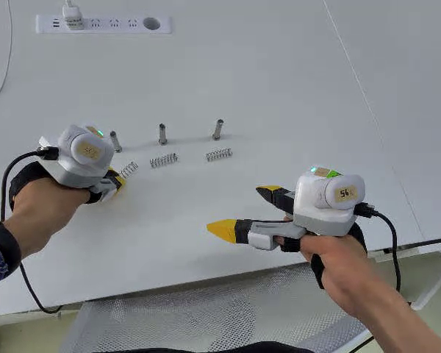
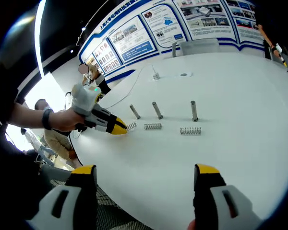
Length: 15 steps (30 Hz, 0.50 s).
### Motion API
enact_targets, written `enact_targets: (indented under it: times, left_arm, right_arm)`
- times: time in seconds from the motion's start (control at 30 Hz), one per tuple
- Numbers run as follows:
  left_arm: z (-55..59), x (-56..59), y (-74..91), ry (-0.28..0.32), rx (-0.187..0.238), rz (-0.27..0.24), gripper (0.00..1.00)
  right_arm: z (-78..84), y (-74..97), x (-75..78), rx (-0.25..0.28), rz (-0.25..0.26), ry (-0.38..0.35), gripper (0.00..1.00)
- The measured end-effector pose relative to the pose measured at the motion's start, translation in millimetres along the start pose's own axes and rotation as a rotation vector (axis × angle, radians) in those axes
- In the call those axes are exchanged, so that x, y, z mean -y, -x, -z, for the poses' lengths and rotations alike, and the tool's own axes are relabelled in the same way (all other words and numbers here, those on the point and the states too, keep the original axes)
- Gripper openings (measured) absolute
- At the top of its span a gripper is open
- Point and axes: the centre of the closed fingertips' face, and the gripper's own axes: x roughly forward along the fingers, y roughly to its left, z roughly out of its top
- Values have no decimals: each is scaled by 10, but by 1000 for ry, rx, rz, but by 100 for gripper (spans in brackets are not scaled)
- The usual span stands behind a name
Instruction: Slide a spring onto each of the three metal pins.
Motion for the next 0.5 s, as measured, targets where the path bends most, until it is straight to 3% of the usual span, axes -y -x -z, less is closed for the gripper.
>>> enact_targets:
  times: [0.5]
  left_arm:
    - [-310,348,280,-4,119,48,10]
  right_arm:
    - [-282,-143,-159,58,-64,-28,70]
